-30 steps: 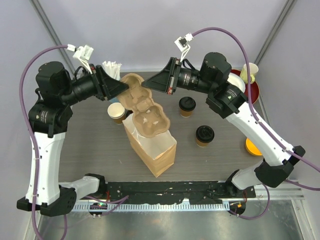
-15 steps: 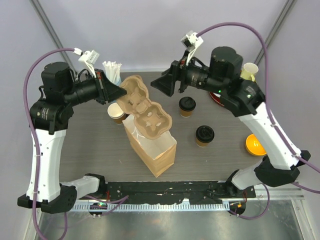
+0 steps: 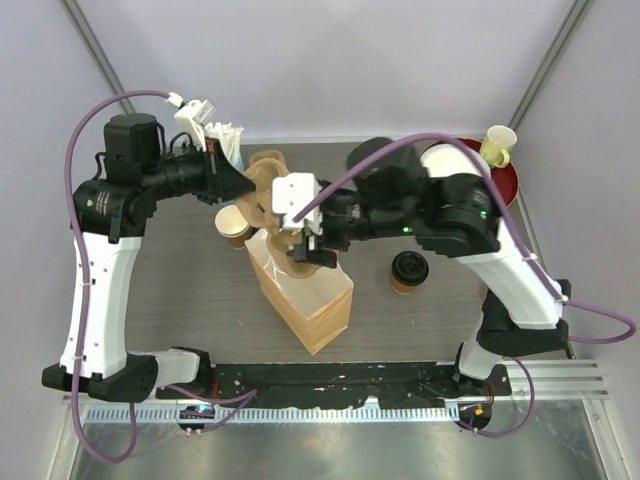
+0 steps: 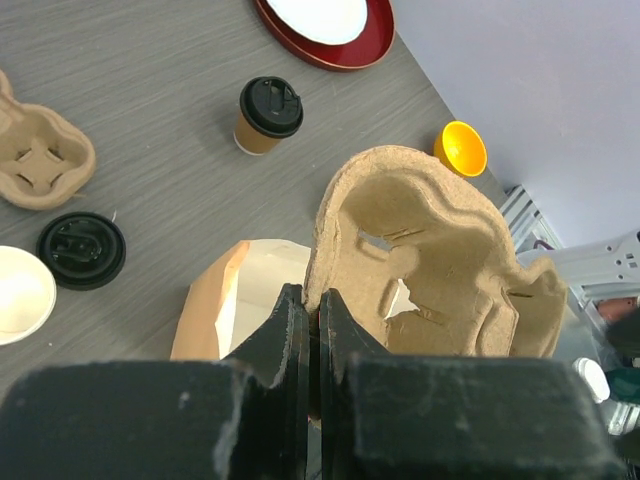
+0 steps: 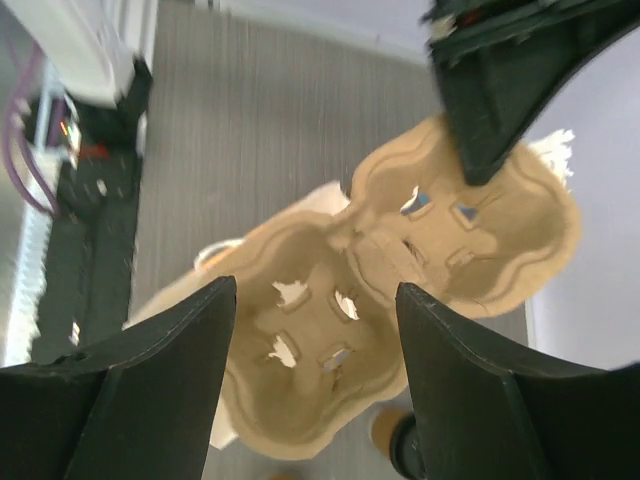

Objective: Pack the takeout coffee

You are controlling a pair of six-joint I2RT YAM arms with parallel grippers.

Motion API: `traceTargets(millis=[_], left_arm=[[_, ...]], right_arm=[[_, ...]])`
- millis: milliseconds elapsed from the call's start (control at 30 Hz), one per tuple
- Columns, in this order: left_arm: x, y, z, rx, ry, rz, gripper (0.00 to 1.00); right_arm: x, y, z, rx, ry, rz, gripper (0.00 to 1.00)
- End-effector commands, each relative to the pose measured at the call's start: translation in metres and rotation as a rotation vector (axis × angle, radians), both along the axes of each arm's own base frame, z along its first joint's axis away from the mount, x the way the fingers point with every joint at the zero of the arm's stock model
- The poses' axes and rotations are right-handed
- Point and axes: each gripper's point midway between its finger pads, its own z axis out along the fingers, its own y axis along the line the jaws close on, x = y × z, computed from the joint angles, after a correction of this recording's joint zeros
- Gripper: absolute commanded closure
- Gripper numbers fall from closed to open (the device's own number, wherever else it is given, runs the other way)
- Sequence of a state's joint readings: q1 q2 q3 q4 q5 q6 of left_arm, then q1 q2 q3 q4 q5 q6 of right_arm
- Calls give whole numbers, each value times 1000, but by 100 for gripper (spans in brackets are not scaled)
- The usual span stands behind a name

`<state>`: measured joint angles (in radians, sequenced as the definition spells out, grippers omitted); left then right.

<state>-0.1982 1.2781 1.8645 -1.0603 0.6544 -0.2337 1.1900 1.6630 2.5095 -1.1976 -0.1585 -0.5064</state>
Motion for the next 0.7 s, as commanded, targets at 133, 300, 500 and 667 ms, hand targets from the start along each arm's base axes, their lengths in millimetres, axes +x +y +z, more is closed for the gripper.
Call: traceTargets(millis=[133,300,500,667], left_arm=[[-16,-5,10,38,-66,-63,100],[-21,-6,1,67,-55,-80,100],[-21,-8,-3,74,-42,-86,100],[-24,-13,2,53,-48,-116,100]], right_arm=[[22,4,-41,-254,-236,20,35],[28,5,-45,-297,-304,-7,31],[26,13,-56,-330,-316,13,27],[24,11,-79,-398,-288,29,31]])
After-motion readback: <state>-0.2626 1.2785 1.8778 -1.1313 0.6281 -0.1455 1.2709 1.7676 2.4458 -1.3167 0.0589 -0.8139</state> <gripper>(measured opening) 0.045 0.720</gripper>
